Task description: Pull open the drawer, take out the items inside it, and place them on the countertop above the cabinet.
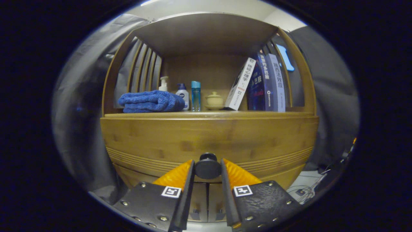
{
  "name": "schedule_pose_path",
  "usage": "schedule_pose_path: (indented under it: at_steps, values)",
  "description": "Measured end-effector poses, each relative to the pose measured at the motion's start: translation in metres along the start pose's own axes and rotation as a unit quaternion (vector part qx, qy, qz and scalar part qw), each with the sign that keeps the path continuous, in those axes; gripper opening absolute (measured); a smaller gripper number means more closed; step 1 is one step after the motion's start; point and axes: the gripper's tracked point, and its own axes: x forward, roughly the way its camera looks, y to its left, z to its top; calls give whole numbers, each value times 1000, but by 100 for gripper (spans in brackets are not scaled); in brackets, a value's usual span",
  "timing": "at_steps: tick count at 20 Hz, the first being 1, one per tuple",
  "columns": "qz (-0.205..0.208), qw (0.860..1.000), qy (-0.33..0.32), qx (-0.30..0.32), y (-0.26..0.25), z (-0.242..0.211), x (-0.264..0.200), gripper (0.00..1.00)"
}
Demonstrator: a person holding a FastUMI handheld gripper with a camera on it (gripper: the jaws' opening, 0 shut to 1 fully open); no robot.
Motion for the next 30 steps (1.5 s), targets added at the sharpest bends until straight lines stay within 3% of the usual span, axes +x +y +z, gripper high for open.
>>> schedule_pose_path:
  at_steps: [4,7,10,16,19,30]
  values:
    - [-12,1000,-7,-14,-2,4,6,45]
    - [-10,999,11,38,-2,6,17,45]
    - [-2,997,-19,74,-3,11,15,45]
    - [2,999,-29,-21,-1,6,17,45]
    - [4,1000,-5,18,0,0,11,34]
    - [12,1000,16,20,-6,-7,-47,34]
